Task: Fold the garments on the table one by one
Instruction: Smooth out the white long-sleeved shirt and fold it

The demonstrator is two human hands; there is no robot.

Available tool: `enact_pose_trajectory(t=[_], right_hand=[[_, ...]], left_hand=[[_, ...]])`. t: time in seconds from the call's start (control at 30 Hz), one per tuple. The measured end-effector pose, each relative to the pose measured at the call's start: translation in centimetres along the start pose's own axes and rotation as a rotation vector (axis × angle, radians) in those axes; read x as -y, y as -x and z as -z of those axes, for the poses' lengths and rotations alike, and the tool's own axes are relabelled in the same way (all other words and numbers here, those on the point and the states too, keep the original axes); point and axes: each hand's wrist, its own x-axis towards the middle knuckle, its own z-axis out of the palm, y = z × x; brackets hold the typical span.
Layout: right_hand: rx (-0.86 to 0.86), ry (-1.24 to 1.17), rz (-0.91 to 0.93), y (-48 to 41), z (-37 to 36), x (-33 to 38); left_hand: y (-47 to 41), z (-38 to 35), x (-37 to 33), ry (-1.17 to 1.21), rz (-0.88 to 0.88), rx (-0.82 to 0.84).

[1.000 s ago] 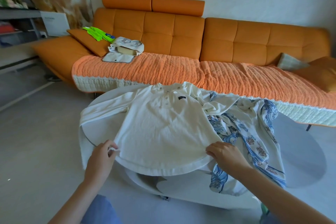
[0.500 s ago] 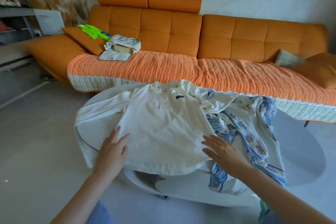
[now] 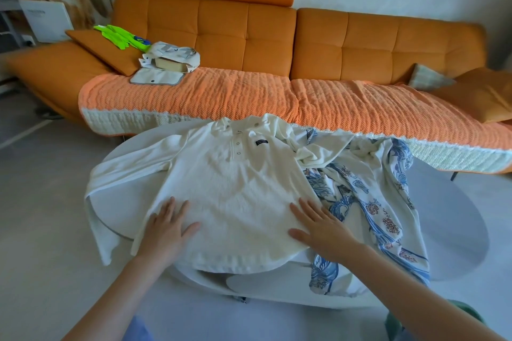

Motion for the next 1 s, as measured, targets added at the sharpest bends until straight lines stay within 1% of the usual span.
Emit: enact_pose_trajectory(t=[0.03, 0.1, 0.17, 0.23, 0.3, 0.33, 0.43, 0.5, 0.6, 0.63, 0.7, 0.73, 0.77, 0.8, 0.87, 0.93, 0.97, 1.0], right_hand=[[0.012, 0.035, -0.014, 0.0, -0.3, -0.2], [0.012, 0.052, -0.026, 0.3, -0.1, 0.0], [-0.033, -0.078, -0.049, 0.1, 1.4, 0.6], [-0.174, -0.284, -0.074, -1.0, 3.3, 0.7], [-0.308, -0.435, -0.117, -2.7, 5.2, 0.2], [-0.355, -0.473, -0.143, -3.8, 6.0, -0.2], [-0.439, -0.434, -0.187, -7.5, 8.0, -1.8], [-0.414, -0.427, -0.221, -10.2, 9.2, -2.9], [-0.244, -0.387, -0.299, -14.4, 9.9, -4.7], [-0.172, -0.34, -0.308, -15.7, 9.8, -5.3], [-0.038, -0.239, -0.294, -17.5, 9.2, -6.3], [-0.008, -0.186, -0.274, -18.0, 9.0, -6.7], [-0.006, -0.162, -0.256, -18.4, 8.9, -7.2], [-0.021, -0.191, -0.246, -18.6, 8.9, -7.8], [-0.052, -0.365, -0.259, -18.7, 8.8, -9.0], [-0.115, -0.453, -0.316, -18.5, 9.2, -10.2], [-0.216, -0.436, -0.37, -18.5, 9.4, -10.9], [-0.368, -0.401, -0.439, -18.3, 9.8, -11.7]], left_hand=[[-0.1, 0.0, 0.2, -0.022, 0.017, -0.008], [-0.3, 0.9, 0.2, 0.059, 0.062, -0.095], [-1.0, 2.0, -0.5, 0.14, 0.089, -0.185], [-2.4, 2.5, -2.0, 0.108, 0.032, -0.22], [-3.7, 2.3, -4.9, 0.121, -0.055, -0.173], [-4.3, 2.1, -6.8, 0.146, -0.097, -0.131], [-6.2, 1.5, -13.0, 0.198, -0.243, -0.063], [-7.9, 0.9, -16.2, 0.186, -0.307, -0.047], [-10.1, -1.3, -18.6, 0.161, -0.306, -0.016], [-10.3, -2.2, -18.9, 0.124, -0.31, -0.031], [-10.2, -4.0, -18.8, 0.068, -0.319, -0.121], [-10.1, -4.5, -18.7, 0.069, -0.321, -0.162], [-10.2, -4.7, -18.6, 0.082, -0.324, -0.191], [-10.4, -4.9, -18.6, 0.092, -0.329, -0.211], [-10.6, -5.0, -18.6, 0.1, -0.33, -0.22], [-10.6, -5.2, -18.6, 0.118, -0.327, -0.233], [-10.5, -5.2, -18.5, 0.124, -0.326, -0.231], [-10.5, -5.1, -18.5, 0.132, -0.327, -0.229]])
